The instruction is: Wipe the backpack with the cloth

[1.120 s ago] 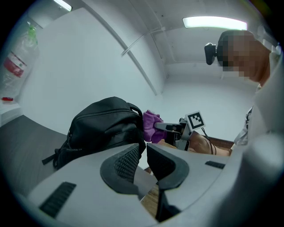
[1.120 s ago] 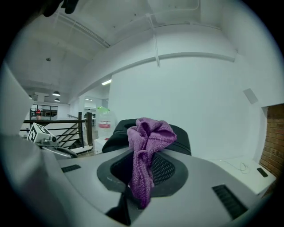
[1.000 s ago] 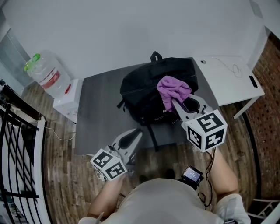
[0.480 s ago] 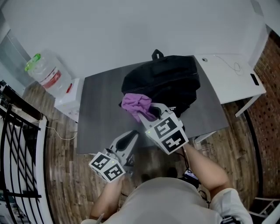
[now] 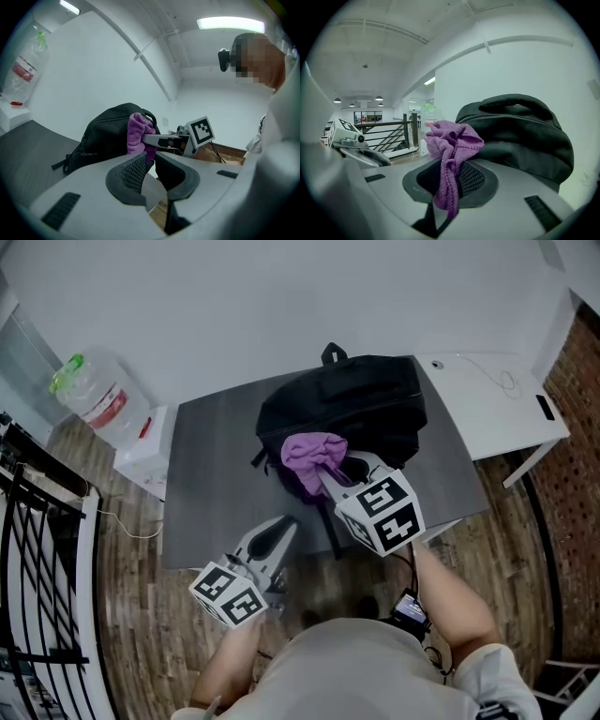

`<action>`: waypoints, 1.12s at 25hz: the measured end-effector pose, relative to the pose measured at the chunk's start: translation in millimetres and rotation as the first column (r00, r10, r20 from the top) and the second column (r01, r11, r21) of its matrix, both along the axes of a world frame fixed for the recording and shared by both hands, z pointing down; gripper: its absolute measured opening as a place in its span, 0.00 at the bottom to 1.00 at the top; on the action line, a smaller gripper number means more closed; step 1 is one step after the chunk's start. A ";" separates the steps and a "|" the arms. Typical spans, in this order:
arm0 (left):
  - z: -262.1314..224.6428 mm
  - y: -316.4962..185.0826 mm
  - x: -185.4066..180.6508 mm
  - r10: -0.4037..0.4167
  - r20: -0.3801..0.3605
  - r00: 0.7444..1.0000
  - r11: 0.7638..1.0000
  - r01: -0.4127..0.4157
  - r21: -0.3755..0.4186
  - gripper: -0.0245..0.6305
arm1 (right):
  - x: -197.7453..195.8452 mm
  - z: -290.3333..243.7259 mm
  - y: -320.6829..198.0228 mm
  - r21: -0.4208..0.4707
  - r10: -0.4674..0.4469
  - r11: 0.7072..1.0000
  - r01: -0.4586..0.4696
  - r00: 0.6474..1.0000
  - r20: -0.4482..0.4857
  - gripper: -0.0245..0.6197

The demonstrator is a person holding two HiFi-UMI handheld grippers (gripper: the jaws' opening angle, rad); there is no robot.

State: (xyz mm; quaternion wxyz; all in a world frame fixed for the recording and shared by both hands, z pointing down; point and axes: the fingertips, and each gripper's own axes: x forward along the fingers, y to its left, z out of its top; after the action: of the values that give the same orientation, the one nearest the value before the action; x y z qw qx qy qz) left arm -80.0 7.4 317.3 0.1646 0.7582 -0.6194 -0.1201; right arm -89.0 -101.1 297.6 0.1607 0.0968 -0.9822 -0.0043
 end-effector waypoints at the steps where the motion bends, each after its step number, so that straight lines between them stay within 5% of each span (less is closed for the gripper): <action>1: 0.2 -1.4 1.4 0.004 0.000 1.000 1.000 -0.004 0.000 0.12 | 2.6 -0.1 -2.7 -0.004 0.005 1.000 -0.005 1.000 0.002 0.16; 28: 7.2 -17.8 16.8 0.039 0.005 0.999 0.999 -0.039 -0.022 0.12 | 51.1 1.1 -76.7 -0.034 0.178 0.984 -0.177 0.984 0.023 0.16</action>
State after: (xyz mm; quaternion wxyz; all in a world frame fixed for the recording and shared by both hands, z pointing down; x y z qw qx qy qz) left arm -63.1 -10.4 324.5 0.1737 0.7684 -0.6063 -0.1081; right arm -37.9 -177.8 298.7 0.1492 0.1813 -0.9717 0.0269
